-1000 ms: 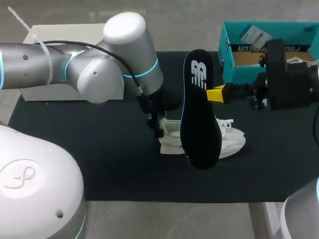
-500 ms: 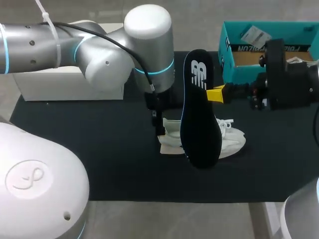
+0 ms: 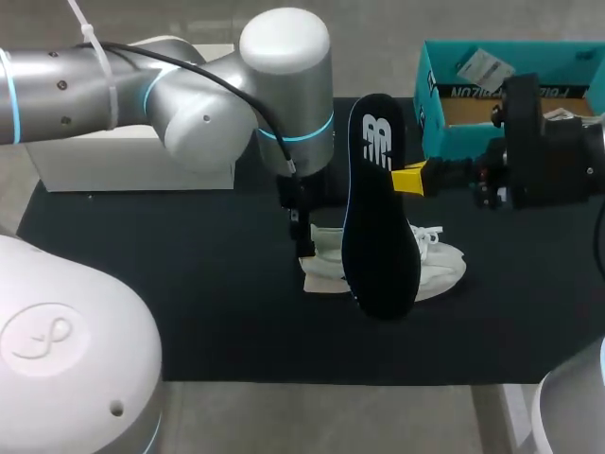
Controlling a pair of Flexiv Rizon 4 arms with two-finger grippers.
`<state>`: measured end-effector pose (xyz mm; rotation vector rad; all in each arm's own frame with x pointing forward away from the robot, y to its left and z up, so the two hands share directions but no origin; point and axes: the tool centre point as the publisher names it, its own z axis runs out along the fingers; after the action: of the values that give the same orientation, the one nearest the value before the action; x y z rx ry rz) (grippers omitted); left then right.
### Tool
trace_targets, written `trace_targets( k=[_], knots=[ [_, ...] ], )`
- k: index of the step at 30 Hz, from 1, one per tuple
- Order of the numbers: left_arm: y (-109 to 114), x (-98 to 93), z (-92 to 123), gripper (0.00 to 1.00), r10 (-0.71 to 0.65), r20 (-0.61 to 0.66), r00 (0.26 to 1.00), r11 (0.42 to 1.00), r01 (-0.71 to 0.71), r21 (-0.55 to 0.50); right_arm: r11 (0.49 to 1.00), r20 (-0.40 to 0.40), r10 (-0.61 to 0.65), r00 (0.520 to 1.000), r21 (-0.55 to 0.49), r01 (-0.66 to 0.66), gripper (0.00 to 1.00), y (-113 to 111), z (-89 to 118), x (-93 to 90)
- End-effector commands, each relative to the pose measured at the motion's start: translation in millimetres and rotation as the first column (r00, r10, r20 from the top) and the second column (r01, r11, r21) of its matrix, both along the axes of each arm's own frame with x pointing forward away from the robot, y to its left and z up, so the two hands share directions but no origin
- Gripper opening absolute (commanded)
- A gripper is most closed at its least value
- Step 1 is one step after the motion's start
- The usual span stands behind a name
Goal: Take the shoe out of the shoebox, open the shoe tongue, remove and reinsert the insole, then place the shoe into the shoebox
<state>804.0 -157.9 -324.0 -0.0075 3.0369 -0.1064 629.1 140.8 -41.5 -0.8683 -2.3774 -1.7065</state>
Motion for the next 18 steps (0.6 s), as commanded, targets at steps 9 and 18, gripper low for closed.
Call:
trace_targets(
  k=[9, 18],
  knots=[
    [-13, 5.7, 7, 1.0, -0.005, 0.003, 1.0, 1.0, 0.005, -0.005, 1.0, -0.002, 0.001, 1.0, -0.001, -0.001, 0.0, 2, -1, 2.3],
    [-42, 25.4, 13, 1.0, -0.019, 0.018, 1.0, 0.999, 0.019, -0.029, 1.0, -0.002, 0.001, 1.0, -0.001, -0.001, 0.0, 2, -1, 2.3]
  ],
)
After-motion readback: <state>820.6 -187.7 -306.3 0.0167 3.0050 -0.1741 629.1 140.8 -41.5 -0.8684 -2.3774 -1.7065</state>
